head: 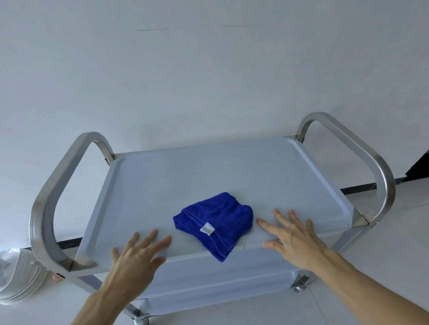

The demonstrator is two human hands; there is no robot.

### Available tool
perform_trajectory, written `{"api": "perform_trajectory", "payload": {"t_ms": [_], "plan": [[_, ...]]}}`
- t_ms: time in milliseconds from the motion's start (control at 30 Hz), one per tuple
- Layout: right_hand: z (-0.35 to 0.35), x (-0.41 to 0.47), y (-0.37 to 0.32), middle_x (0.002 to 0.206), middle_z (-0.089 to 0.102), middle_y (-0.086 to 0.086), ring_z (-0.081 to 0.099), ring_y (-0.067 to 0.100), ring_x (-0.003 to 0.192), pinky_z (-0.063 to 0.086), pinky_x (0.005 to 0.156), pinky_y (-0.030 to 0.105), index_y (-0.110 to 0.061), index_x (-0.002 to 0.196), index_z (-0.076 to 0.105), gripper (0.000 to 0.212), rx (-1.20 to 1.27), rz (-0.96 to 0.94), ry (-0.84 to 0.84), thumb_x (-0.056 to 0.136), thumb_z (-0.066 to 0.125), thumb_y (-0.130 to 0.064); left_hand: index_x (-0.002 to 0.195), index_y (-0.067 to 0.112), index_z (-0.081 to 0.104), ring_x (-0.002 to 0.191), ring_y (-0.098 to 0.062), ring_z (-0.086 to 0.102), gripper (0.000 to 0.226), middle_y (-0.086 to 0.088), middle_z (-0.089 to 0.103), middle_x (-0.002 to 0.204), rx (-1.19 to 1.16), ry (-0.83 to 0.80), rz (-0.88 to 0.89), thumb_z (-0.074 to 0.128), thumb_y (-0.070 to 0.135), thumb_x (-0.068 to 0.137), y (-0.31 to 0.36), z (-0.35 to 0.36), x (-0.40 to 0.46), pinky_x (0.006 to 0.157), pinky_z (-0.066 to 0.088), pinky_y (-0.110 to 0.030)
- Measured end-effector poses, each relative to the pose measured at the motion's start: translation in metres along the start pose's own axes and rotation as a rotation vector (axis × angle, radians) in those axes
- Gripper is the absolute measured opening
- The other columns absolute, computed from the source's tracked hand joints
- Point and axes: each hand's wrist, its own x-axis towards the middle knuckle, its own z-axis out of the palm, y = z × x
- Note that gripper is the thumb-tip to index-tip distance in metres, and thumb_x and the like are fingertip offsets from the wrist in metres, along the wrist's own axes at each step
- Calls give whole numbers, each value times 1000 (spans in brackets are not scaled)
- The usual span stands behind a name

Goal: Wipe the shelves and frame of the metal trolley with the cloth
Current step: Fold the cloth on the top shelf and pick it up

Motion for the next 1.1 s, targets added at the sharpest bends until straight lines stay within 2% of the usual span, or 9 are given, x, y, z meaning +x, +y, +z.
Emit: {"api": "perform_trajectory", "payload": {"t_ms": [267, 633, 933, 1100], "plan": [[-11, 42, 13, 169, -1, 4, 1, 38, 154, 16, 116, 67, -49, 156, 10, 60, 75, -8, -9, 103, 36, -55, 147, 59, 23, 153, -23, 6, 50, 21, 10, 163, -44, -10, -29, 41, 52, 101, 5, -11, 35, 115, 19, -64], [-30, 76, 15, 168, -1, 3, 1, 38, 153, 19, 115, 67, -46, 155, 15, 58, 68, -16, -33, 103, 40, -52, 148, 57, 22, 154, -22, 5, 50, 20, 8, 164, -37, -48, -34, 40, 51, 102, 6, -28, 66, 115, 19, -65], [-36, 80, 19, 169, -2, -1, 1, 34, 154, 20, 116, 64, -48, 154, 17, 58, 85, -4, -77, 103, 43, -51, 150, 56, 19, 154, -25, 1, 52, 18, 6, 165, -13, -90, -25, 41, 49, 102, 10, -30, 73, 113, 18, -68], [-36, 79, 18, 168, -2, -2, 1, 34, 154, 18, 116, 64, -48, 154, 17, 59, 96, 12, -92, 102, 44, -52, 150, 53, 22, 153, -27, 6, 52, 15, 9, 165, 10, -122, -5, 42, 48, 102, 11, -33, 71, 112, 22, -69]]}}
